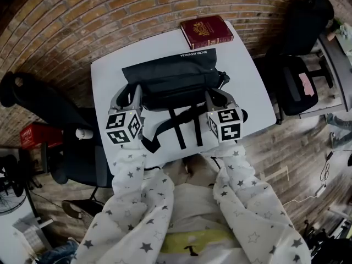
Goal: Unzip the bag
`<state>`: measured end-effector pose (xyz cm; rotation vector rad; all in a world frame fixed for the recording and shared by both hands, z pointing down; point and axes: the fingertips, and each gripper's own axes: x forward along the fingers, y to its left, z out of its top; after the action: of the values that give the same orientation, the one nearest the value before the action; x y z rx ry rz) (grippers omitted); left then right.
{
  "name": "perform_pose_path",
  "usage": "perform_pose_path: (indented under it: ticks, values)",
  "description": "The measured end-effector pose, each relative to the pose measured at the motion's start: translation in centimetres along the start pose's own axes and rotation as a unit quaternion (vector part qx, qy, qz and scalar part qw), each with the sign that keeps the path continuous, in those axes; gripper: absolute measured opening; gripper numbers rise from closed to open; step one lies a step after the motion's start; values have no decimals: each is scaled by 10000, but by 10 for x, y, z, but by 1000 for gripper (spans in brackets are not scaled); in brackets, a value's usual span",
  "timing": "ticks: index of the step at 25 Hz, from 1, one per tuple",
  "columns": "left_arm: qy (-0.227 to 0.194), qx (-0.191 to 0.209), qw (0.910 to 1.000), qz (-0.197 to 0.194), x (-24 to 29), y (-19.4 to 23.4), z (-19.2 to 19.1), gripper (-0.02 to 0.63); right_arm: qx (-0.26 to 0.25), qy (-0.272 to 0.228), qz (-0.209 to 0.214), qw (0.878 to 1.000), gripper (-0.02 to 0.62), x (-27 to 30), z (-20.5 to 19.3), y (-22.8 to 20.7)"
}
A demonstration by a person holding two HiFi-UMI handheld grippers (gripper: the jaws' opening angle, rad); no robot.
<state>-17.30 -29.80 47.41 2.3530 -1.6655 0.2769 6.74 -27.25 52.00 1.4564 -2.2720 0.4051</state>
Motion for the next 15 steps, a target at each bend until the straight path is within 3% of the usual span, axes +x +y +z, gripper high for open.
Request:
perform_pose_path:
  ticks: [15]
  values:
    - [-18,-11,9999,132,1,0,1,115,326,-24,-553,9979,30,-13,-6,-44]
